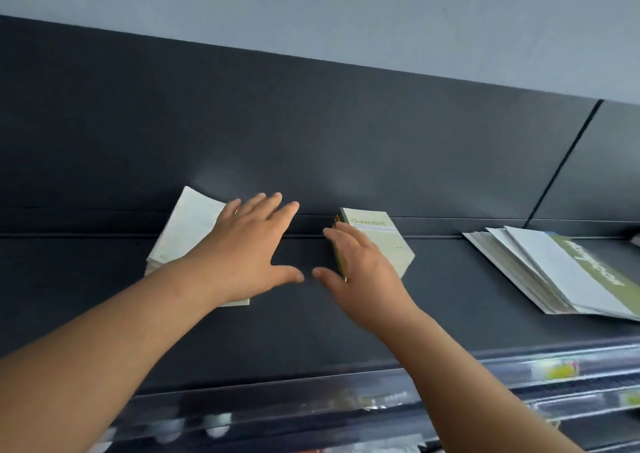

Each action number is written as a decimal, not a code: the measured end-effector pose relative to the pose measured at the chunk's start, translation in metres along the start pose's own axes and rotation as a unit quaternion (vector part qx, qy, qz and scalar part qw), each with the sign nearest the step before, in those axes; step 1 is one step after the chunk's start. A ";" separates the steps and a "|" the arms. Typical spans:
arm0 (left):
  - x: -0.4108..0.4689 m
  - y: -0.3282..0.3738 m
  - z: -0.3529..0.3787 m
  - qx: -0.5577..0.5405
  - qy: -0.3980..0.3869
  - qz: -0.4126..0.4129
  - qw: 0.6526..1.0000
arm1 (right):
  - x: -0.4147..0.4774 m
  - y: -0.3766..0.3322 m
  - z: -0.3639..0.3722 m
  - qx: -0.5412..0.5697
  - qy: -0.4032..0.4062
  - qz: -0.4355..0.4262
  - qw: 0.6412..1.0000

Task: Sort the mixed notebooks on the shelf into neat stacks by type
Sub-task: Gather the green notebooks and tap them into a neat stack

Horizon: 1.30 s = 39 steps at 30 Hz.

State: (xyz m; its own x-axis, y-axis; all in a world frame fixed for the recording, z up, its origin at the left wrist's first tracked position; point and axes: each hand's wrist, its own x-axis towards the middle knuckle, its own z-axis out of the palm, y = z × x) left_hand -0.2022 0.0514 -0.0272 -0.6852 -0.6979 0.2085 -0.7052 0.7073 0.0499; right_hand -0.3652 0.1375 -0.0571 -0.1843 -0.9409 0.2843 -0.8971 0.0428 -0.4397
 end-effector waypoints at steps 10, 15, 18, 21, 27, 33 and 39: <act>0.036 0.181 0.015 -0.014 -0.007 0.048 0.999 | -0.084 0.132 -0.104 -0.041 0.035 0.060 0.997; 0.050 0.268 0.029 -0.026 -0.023 0.056 0.998 | -0.130 0.200 -0.147 -0.059 0.034 0.090 0.994; 0.060 0.311 0.038 -0.039 -0.044 0.067 0.996 | -0.151 0.236 -0.171 -0.059 0.043 0.116 0.991; 0.076 0.343 0.045 -0.058 -0.067 0.071 0.994 | -0.162 0.268 -0.189 -0.061 0.055 0.139 0.987; 0.114 0.378 0.061 -0.092 -0.096 0.078 0.988 | -0.158 0.317 -0.202 -0.054 0.065 0.179 0.980; 0.166 0.397 0.077 -0.136 -0.100 0.090 0.982 | -0.133 0.356 -0.211 -0.064 0.057 0.212 0.974; 0.217 0.408 0.098 -0.203 -0.134 0.059 0.968 | -0.098 0.401 -0.220 -0.056 0.066 0.267 0.960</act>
State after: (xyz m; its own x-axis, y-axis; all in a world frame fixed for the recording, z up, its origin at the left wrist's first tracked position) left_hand -0.6563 0.1772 -0.0571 -0.8181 -0.5747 -0.0211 -0.5259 0.7328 0.4318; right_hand -0.7953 0.3208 -0.0742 -0.6720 -0.7248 0.1519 -0.6971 0.5498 -0.4601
